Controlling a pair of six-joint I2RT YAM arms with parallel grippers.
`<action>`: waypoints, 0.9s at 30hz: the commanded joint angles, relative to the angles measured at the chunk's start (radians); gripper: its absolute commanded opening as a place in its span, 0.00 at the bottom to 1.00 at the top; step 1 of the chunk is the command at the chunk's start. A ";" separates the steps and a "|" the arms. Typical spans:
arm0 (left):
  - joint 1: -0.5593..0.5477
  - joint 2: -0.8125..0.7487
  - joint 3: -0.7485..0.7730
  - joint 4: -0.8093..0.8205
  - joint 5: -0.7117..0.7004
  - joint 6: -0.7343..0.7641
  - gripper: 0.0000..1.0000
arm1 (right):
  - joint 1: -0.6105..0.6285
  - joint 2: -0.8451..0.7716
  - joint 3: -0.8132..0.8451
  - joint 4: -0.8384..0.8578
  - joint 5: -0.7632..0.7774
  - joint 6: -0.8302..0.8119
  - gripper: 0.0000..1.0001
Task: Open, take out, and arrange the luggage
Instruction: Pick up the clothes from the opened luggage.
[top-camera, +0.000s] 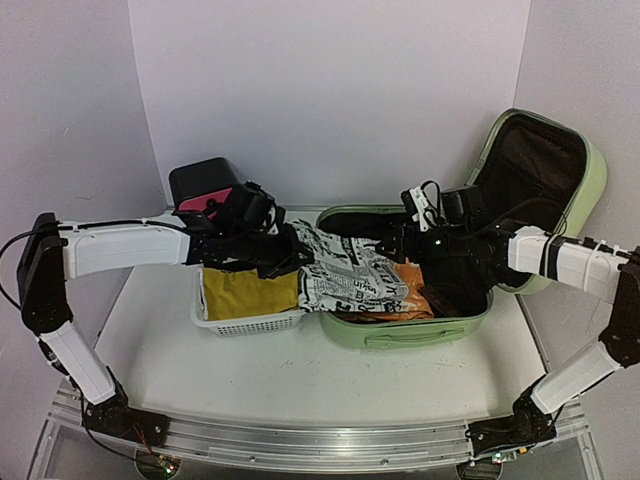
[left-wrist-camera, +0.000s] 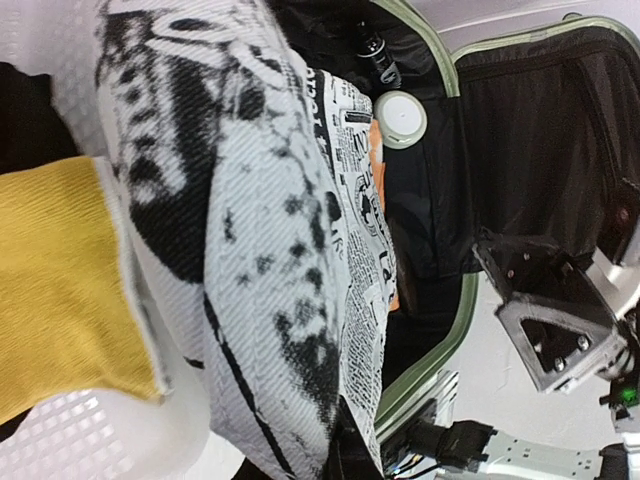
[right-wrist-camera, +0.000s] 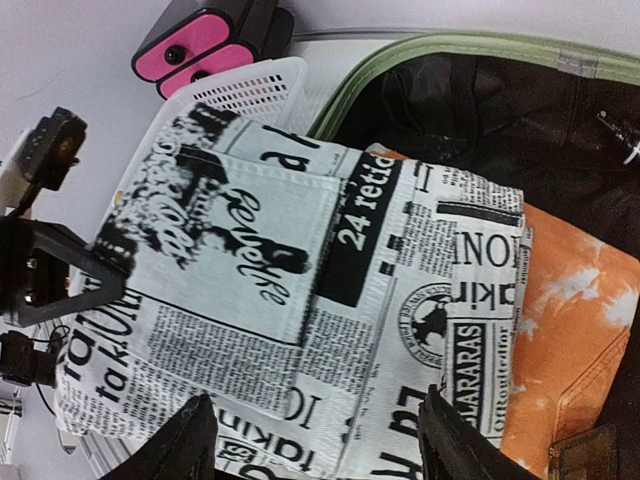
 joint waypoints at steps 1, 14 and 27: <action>0.027 -0.130 0.020 -0.153 -0.031 0.100 0.00 | -0.010 0.034 0.024 -0.001 -0.019 0.043 0.69; 0.176 -0.305 -0.035 -0.347 0.065 0.224 0.00 | -0.013 0.130 0.009 0.076 -0.138 0.121 0.82; 0.232 -0.292 -0.111 -0.404 0.066 0.322 0.00 | 0.031 0.234 -0.078 0.317 -0.339 0.337 0.98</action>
